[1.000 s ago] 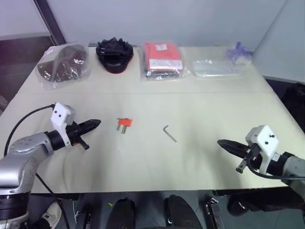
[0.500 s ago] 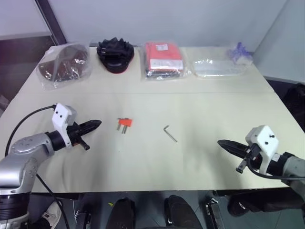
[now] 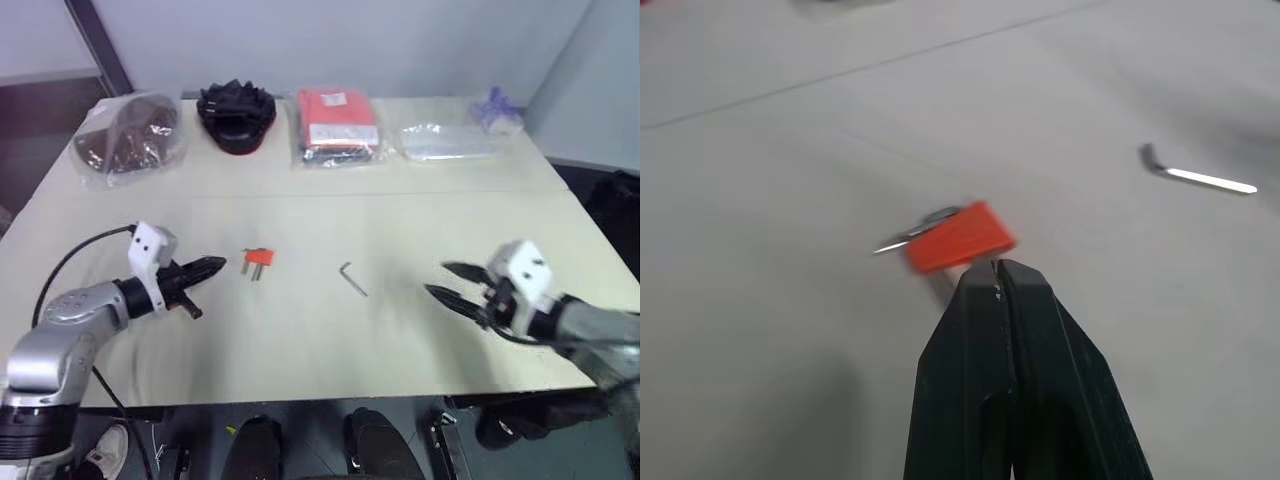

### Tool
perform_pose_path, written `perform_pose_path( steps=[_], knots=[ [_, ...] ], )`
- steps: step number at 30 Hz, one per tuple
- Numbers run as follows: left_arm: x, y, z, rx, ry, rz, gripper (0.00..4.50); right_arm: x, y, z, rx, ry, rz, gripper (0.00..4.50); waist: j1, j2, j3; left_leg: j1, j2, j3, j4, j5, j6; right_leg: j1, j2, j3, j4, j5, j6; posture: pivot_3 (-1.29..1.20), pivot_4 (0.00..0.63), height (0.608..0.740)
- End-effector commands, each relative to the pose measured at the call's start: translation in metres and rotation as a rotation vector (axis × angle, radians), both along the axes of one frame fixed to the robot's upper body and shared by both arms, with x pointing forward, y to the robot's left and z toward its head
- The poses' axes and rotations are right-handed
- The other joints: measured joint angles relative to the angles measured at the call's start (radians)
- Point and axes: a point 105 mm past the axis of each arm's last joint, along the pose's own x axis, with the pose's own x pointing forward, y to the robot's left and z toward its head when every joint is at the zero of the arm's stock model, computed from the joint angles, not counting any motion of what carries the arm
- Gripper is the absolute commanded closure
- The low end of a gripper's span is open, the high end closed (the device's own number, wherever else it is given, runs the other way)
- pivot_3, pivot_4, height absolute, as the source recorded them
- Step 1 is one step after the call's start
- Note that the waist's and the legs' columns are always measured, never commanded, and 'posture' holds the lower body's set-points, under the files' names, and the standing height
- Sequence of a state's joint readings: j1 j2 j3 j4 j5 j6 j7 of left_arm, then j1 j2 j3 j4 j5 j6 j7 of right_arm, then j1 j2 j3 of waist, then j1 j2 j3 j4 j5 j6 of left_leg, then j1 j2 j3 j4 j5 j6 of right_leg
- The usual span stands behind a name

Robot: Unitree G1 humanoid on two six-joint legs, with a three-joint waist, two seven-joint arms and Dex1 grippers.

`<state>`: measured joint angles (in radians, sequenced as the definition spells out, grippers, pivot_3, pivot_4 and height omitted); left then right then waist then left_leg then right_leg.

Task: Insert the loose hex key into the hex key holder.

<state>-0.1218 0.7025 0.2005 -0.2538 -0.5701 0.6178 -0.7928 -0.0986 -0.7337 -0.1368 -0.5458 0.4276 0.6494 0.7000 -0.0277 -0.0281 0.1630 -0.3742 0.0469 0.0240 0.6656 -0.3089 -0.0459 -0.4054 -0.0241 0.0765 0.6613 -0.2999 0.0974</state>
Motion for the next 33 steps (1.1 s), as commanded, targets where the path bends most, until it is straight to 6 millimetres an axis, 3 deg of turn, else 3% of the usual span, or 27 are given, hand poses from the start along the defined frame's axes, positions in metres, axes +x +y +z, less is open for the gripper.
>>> perform_pose_path(
  steps=[1, 8, 18, 26, 33],
  knots=[
    [0.002, -0.005, 0.009, 0.019, -0.052, -0.017, 4.5, 0.025, 0.033, -0.001, -0.028, -0.05, 0.094, 0.03, -0.003, 0.0, 0.0, 0.0, 0.0, 0.0, 0.0, 0.0, 0.0, -0.001, 0.0, 0.0, 0.001, 0.0, 0.0, 0.0, 0.15, 0.74],
    [-0.005, -0.005, 0.006, 0.047, -0.048, -0.023, 4.5, 0.072, 0.088, -0.024, -0.157, -0.072, 0.28, 0.03, -0.012, 0.001, 0.0, -0.002, 0.0, 0.0, 0.0, 0.0, 0.0, -0.003, -0.002, -0.001, 0.001, 0.0, 0.0, 0.0, 0.15, 0.74],
    [-0.019, 0.001, 0.003, 0.059, -0.031, 0.009, 4.5, 0.093, 0.141, -0.042, -0.221, -0.094, 0.459, 0.03, -0.02, 0.001, 0.001, -0.001, 0.001, 0.001, 0.0, 0.0, 0.0, -0.003, -0.003, -0.001, 0.003, 0.0, 0.001, 0.0, 0.15, 0.74],
    [-0.025, 0.001, 0.002, 0.057, -0.025, 0.027, 4.5, 0.104, 0.171, -0.042, -0.178, -0.106, 0.485, 0.03, -0.019, 0.001, 0.001, -0.001, 0.003, 0.001, 0.0, 0.0, 0.0, -0.004, -0.005, -0.002, 0.004, 0.0, 0.001, 0.0, 0.15, 0.74],
    [-0.026, 0.001, 0.004, 0.054, -0.03, 0.045, 4.5, 0.115, 0.184, -0.041, -0.167, -0.113, 0.468, 0.03, -0.023, 0.002, 0.001, -0.001, 0.003, 0.0, 0.0, 0.0, 0.0, -0.004, -0.005, -0.002, 0.004, 0.0, 0.0, 0.0, 0.15, 0.74]
  ],
)
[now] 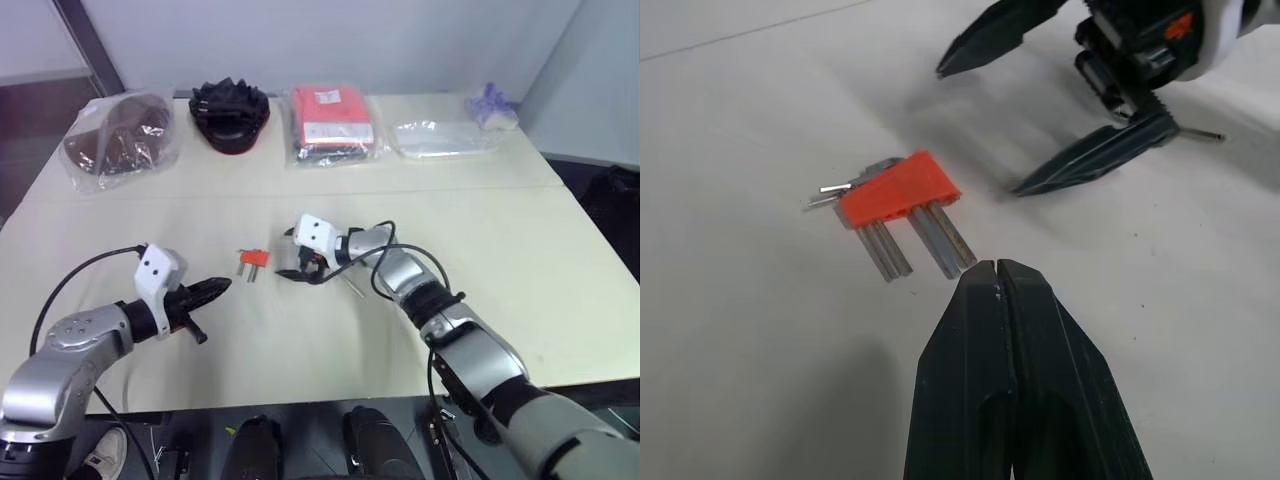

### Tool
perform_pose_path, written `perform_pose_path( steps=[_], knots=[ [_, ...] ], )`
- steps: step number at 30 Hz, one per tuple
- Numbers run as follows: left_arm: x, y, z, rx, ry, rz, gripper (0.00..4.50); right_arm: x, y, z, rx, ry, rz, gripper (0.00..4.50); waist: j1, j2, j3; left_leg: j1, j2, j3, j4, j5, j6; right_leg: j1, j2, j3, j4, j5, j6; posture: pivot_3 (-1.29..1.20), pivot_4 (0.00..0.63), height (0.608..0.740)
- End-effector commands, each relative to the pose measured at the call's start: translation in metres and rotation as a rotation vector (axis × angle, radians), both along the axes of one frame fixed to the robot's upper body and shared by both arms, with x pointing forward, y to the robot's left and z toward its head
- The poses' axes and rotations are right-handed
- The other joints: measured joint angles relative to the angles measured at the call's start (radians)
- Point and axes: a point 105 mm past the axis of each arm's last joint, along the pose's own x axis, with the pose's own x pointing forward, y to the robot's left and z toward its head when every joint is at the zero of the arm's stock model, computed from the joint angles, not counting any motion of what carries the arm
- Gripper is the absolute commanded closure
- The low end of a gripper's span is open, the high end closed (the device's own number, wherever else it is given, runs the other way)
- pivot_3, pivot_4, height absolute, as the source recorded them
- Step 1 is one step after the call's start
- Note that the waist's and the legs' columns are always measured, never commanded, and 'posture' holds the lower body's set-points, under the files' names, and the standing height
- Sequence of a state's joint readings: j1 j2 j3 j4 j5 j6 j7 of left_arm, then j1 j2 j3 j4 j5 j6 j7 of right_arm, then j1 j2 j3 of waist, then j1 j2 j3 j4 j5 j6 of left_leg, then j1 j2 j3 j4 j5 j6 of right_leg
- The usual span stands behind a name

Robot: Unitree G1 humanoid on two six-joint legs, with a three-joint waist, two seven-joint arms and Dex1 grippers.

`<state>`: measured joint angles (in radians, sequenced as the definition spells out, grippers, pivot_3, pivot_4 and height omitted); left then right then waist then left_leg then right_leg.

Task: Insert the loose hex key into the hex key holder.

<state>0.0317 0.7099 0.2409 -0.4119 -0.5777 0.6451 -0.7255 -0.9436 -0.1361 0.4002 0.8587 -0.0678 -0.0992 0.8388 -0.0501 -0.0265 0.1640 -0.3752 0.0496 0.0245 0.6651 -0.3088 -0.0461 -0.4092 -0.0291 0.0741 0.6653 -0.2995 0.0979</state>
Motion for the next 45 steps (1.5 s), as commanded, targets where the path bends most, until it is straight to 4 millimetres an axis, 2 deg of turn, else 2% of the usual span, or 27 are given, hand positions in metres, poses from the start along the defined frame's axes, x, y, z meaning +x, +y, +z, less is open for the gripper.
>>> perform_pose_path(
  steps=[1, 10, 16, 22, 35, 45],
  knots=[
    [-0.002, 0.0, 0.013, 0.006, -0.05, 0.004, 4.5, 0.006, 0.007, 0.014, 0.028, -0.046, 0.003, 0.03, -0.003, 0.0, 0.0, 0.0, 0.0, 0.0, 0.0, 0.0, 0.0, 0.0, 0.0, 0.0, 0.0, 0.0, 0.0, 0.0, 0.15, 0.74],
    [-0.003, 0.002, 0.016, 0.012, -0.061, 0.02, 4.5, 0.001, 0.016, 0.002, 0.021, 0.008, 0.032, 0.03, -0.022, 0.0, 0.0, 0.0, 0.0, -0.001, -0.001, 0.0, 0.0, 0.0, -0.001, 0.0, 0.0, 0.0, 0.0, 0.0, 0.15, 0.74],
    [-0.004, 0.002, 0.017, 0.017, -0.063, 0.025, 4.5, -0.011, 0.037, 0.0, 0.085, 0.069, 0.064, 0.03, -0.025, 0.001, 0.0, 0.0, 0.001, -0.001, -0.002, 0.0, 0.0, -0.001, -0.001, 0.0, 0.001, 0.0, 0.0, 0.0, 0.15, 0.74],
    [-0.004, 0.002, 0.018, 0.021, -0.064, 0.025, 4.5, -0.014, 0.047, -0.001, 0.107, 0.083, 0.061, 0.03, -0.021, 0.001, 0.0, 0.0, 0.001, -0.001, -0.002, 0.0, 0.0, 0.0, -0.002, -0.001, 0.001, 0.0, 0.0, 0.0, 0.15, 0.74],
    [-0.005, -0.003, 0.017, 0.022, -0.065, 0.016, 4.5, -0.002, 0.032, -0.008, 0.093, 0.084, -0.028, 0.03, -0.021, 0.001, 0.0, 0.0, 0.001, -0.001, -0.002, 0.0, -0.001, 0.0, -0.002, -0.001, 0.001, 0.0, 0.0, 0.0, 0.15, 0.74],
    [-0.006, -0.003, 0.017, 0.03, -0.071, 0.021, 4.5, -0.005, 0.039, -0.014, 0.11, 0.137, -0.034, 0.03, -0.023, 0.001, 0.0, 0.0, 0.001, -0.001, -0.002, 0.0, -0.001, 0.0, -0.002, -0.001, 0.001, 0.0, 0.0, 0.0, 0.15, 0.74]
  ],
)
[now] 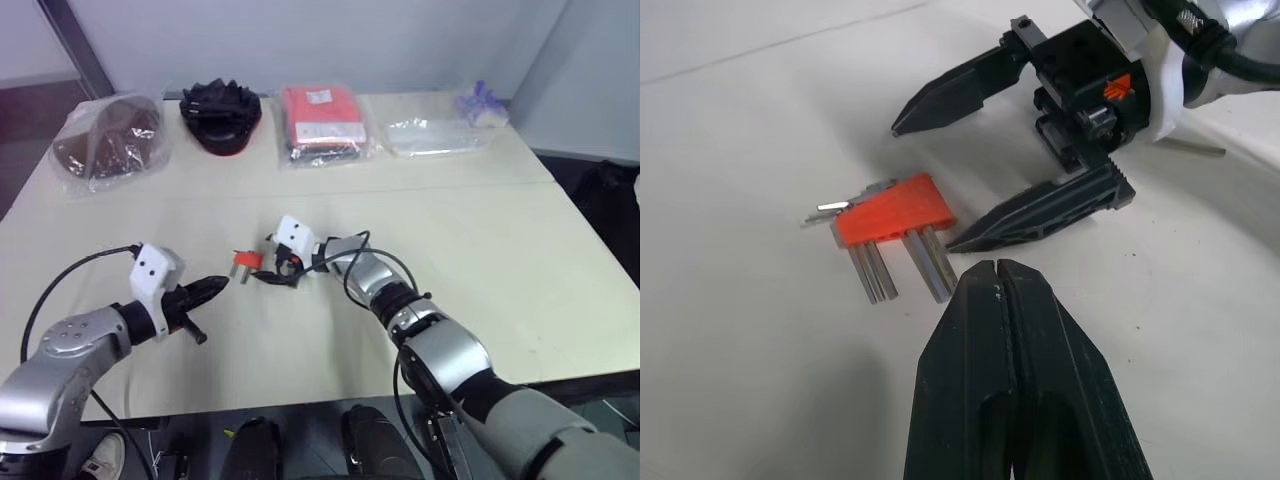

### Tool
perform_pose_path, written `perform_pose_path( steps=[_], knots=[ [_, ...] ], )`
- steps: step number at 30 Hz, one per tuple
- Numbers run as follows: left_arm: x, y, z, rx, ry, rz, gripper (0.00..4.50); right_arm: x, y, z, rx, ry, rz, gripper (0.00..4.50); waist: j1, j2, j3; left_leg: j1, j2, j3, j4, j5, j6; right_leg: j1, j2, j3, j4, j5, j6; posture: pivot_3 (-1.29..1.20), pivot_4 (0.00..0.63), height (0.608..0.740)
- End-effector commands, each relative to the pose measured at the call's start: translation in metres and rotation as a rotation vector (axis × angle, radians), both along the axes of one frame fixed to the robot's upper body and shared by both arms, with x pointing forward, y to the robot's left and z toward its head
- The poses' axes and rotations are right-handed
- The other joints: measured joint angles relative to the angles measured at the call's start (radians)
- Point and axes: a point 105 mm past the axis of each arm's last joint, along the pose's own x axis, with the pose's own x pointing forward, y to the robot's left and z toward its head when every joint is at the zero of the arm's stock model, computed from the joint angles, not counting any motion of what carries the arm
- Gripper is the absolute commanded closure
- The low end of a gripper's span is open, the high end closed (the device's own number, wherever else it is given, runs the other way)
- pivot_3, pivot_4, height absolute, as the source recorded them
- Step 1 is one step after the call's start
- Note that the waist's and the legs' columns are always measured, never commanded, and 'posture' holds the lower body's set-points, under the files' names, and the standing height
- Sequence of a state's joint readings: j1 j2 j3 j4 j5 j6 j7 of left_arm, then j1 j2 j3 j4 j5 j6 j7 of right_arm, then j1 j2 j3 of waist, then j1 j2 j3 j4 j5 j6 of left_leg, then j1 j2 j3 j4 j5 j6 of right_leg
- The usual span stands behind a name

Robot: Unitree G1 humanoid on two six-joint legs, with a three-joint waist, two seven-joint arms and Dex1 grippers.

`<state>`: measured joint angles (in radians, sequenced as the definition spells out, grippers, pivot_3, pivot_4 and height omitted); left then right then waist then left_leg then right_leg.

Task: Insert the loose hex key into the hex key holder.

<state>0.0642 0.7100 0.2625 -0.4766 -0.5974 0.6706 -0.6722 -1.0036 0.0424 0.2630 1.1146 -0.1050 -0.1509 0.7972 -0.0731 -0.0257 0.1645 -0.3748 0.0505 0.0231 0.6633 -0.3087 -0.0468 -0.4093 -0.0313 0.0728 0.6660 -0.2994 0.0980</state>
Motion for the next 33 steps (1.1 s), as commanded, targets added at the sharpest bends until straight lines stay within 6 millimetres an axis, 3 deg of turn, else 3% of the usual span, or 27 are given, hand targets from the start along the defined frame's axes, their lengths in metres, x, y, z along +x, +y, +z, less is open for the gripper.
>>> perform_pose_path(
  steps=[1, 5, 6, 8, 13, 14, 20, 24, 26, 28, 30, 31, 33],
  knots=[
    [-0.001, -0.002, 0.012, 0.022, -0.058, -0.009, 4.5, 0.0, 0.004, 0.002, 0.0, 0.002, 0.002, 0.03, 0.0, 0.0, 0.0, 0.0, 0.0, 0.0, 0.0, 0.0, 0.0, 0.0, 0.0, 0.0, 0.0, 0.0, 0.0, 0.0, 0.15, 0.74],
    [-0.002, 0.0, 0.012, 0.026, -0.059, -0.003, 4.5, -0.002, 0.009, 0.001, 0.001, 0.008, 0.012, 0.03, -0.002, 0.0, 0.0, 0.0, 0.0, 0.0, 0.0, 0.0, 0.0, 0.0, 0.0, 0.0, 0.0, 0.0, 0.0, 0.0, 0.15, 0.74],
    [-0.003, 0.0, 0.012, 0.027, -0.059, -0.001, 4.5, -0.003, 0.01, 0.002, 0.004, 0.011, 0.014, 0.26, -0.002, 0.0, 0.0, 0.0, 0.0, 0.0, 0.0, 0.0, 0.0, 0.0, 0.0, 0.0, 0.0, 0.0, 0.0, 0.0, 0.15, 0.74],
    [-0.003, 0.001, 0.012, 0.031, -0.061, 0.003, 4.5, -0.003, 0.013, 0.002, 0.008, 0.014, 0.014, 0.84, -0.004, 0.0, 0.0, 0.0, 0.0, 0.0, 0.0, 0.0, 0.0, 0.0, 0.0, 0.0, 0.0, 0.0, 0.0, 0.0, 0.15, 0.74],
    [-0.004, 0.004, 0.013, 0.036, -0.068, 0.019, 4.5, -0.004, 0.014, -0.001, 0.005, 0.028, 0.007, 3.34, -0.005, 0.0, 0.0, 0.0, 0.001, 0.0, 0.0, 0.0, 0.0, 0.0, 0.0, 0.0, 0.0, 0.0, 0.0, 0.0, 0.15, 0.74],
    [-0.004, 0.004, 0.012, 0.036, -0.068, 0.021, 4.5, -0.004, 0.014, -0.002, 0.001, 0.025, 0.002, 3.54, -0.005, 0.0, 0.0, 0.0, 0.0, 0.0, 0.0, 0.0, 0.0, 0.0, 0.0, 0.0, 0.0, 0.0, 0.0, 0.0, 0.15, 0.74],
    [-0.001, 0.004, 0.007, 0.015, -0.057, 0.023, 4.5, 0.001, 0.007, 0.004, -0.01, -0.072, -0.016, 3.53, -0.001, 0.0, 0.0, 0.0, 0.0, 0.0, 0.0, 0.0, 0.0, 0.0, -0.001, 0.0, 0.0, 0.0, 0.0, 0.0, 0.15, 0.74],
    [0.005, -0.001, 0.007, -0.012, -0.056, 0.011, 4.5, 0.009, -0.009, 0.017, -0.029, -0.27, -0.054, 3.53, 0.006, 0.001, 0.0, -0.001, -0.002, -0.001, 0.0, 0.0, -0.001, 0.0, -0.003, -0.001, -0.001, 0.0, 0.0, 0.0, 0.15, 0.74],
    [0.011, -0.009, 0.008, -0.03, -0.06, -0.019, 4.5, 0.009, -0.03, 0.034, -0.016, -0.441, -0.096, 3.53, 0.007, 0.001, 0.0, -0.001, -0.003, -0.001, 0.0, 0.0, -0.001, 0.0, -0.005, -0.001, -0.001, 0.0, 0.0, 0.0, 0.15, 0.74],
    [0.023, -0.024, 0.014, -0.074, -0.069, -0.077, 4.5, -0.005, -0.066, 0.057, -0.052, -0.69, -0.124, 3.53, 0.02, 0.001, 0.001, -0.002, -0.004, -0.001, 0.0, 0.0, -0.001, 0.001, -0.005, -0.002, -0.002, 0.0, 0.0, 0.0, 0.15, 0.74],
    [0.039, -0.041, 0.028, -0.132, -0.085, -0.153, 4.5, -0.024, -0.098, 0.076, -0.141, -0.891, -0.129, 3.53, 0.001, 0.001, 0.001, -0.004, -0.005, 0.0, 0.0, 0.0, -0.001, -0.001, -0.006, -0.003, -0.003, 0.0, 0.0, 0.0, 0.15, 0.74],
    [0.044, -0.048, 0.034, -0.146, -0.095, -0.189, 4.5, -0.031, -0.108, 0.084, -0.17, -0.962, -0.12, 3.53, 0.029, 0.004, 0.002, -0.003, -0.004, 0.003, 0.0, 0.0, -0.001, -0.002, -0.005, -0.002, -0.003, 0.0, 0.0, 0.0, 0.15, 0.74],
    [0.053, -0.058, 0.044, -0.157, -0.112, -0.262, 4.5, -0.045, -0.121, 0.097, -0.239, -1.072, -0.106, 3.53, 0.033, 0.004, 0.003, -0.011, -0.007, -0.003, 0.003, 0.0, -0.001, -0.004, 0.0, -0.004, -0.002, 0.0, 0.001, 0.0, 0.15, 0.74]
  ],
)
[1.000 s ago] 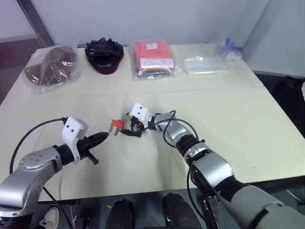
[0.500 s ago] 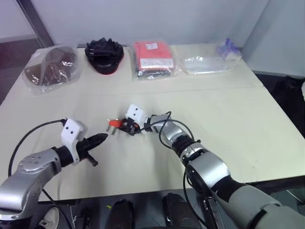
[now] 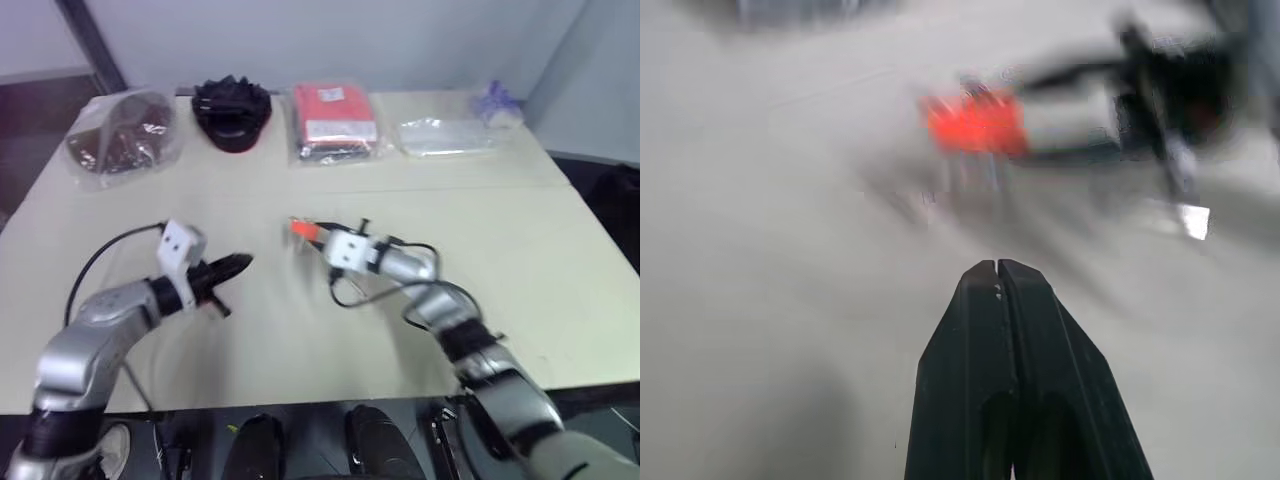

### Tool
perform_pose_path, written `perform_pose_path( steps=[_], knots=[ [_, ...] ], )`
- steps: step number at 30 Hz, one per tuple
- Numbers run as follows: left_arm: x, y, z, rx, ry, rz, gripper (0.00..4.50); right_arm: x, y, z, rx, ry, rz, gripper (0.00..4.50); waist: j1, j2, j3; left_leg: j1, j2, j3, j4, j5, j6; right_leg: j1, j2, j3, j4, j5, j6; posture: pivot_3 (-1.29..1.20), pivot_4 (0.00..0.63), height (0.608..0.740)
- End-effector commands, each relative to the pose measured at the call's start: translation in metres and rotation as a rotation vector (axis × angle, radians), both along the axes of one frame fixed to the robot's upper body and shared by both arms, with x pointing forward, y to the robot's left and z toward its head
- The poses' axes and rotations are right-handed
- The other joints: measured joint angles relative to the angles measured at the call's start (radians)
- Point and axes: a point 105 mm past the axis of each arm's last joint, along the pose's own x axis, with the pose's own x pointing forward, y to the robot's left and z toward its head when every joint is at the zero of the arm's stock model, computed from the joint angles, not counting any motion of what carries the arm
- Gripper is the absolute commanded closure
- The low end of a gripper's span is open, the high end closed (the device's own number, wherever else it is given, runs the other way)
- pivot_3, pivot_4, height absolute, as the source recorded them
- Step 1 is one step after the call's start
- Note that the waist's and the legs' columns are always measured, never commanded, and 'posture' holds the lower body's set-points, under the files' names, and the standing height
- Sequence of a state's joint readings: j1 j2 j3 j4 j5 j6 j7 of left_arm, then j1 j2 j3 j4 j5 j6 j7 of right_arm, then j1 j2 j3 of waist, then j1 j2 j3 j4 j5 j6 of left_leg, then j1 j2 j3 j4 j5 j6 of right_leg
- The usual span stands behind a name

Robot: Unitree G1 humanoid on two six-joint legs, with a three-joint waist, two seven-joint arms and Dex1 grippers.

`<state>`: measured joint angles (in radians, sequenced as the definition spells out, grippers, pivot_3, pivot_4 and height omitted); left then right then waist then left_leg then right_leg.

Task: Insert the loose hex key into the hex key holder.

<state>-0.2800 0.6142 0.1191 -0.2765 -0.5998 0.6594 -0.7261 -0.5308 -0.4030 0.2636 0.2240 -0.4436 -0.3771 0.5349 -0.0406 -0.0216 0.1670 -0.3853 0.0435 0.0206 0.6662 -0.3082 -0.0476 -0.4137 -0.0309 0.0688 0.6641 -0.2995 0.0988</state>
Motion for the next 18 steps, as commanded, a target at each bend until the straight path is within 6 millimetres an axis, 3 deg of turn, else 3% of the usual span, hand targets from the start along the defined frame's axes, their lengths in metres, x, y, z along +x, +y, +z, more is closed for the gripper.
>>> perform_pose_path(
  steps=[1, 5, 11, 14, 18],
  knots=[
    [0.008, -0.02, 0.016, -0.025, -0.035, -0.143, 4.5, -0.026, -0.011, 0.054, -0.077, -0.291, 0.039, 3.53, -0.003, 0.0, 0.0, -0.001, 0.0, 0.0, 0.0, 0.0, 0.0, -0.001, 0.0, 0.001, 0.0, 0.0, 0.0, 0.0, 0.15, 0.74],
    [0.02, -0.039, 0.031, -0.045, -0.041, -0.279, 4.5, -0.045, -0.022, 0.072, -0.164, -0.395, 0.07, 3.53, -0.012, 0.0, 0.0, 0.002, 0.001, 0.002, 0.001, 0.001, -0.001, 0.0, 0.004, 0.004, 0.001, 0.0, 0.0, 0.0, 0.15, 0.74],
    [0.027, -0.059, 0.04, -0.06, -0.054, -0.406, 4.5, -0.054, -0.029, 0.08, -0.218, -0.4, 0.092, 3.53, -0.004, 0.0, 0.0, 0.001, 0.002, 0.002, 0.001, 0.001, -0.001, 0.0, 0.006, 0.004, 0.001, 0.0, 0.0, 0.0, 0.15, 0.74],
    [0.026, -0.067, 0.038, -0.074, -0.041, -0.464, 3.61, -0.057, -0.029, 0.078, -0.247, -0.395, 0.109, 3.52, -0.001, 0.0, 0.0, 0.001, 0.001, 0.002, 0.001, 0.001, -0.001, 0.0, 0.005, 0.004, 0.0, 0.0, 0.0, 0.0, 0.15, 0.74],
    [0.024, -0.074, 0.037, -0.076, -0.044, -0.507, 1.58, -0.056, -0.031, 0.073, -0.263, -0.379, 0.118, 3.52, -0.001, 0.0, 0.0, 0.0, 0.001, 0.001, 0.002, 0.001, -0.001, 0.0, 0.005, 0.004, 0.0, 0.0, 0.0, 0.0, 0.15, 0.74]
  ],
)
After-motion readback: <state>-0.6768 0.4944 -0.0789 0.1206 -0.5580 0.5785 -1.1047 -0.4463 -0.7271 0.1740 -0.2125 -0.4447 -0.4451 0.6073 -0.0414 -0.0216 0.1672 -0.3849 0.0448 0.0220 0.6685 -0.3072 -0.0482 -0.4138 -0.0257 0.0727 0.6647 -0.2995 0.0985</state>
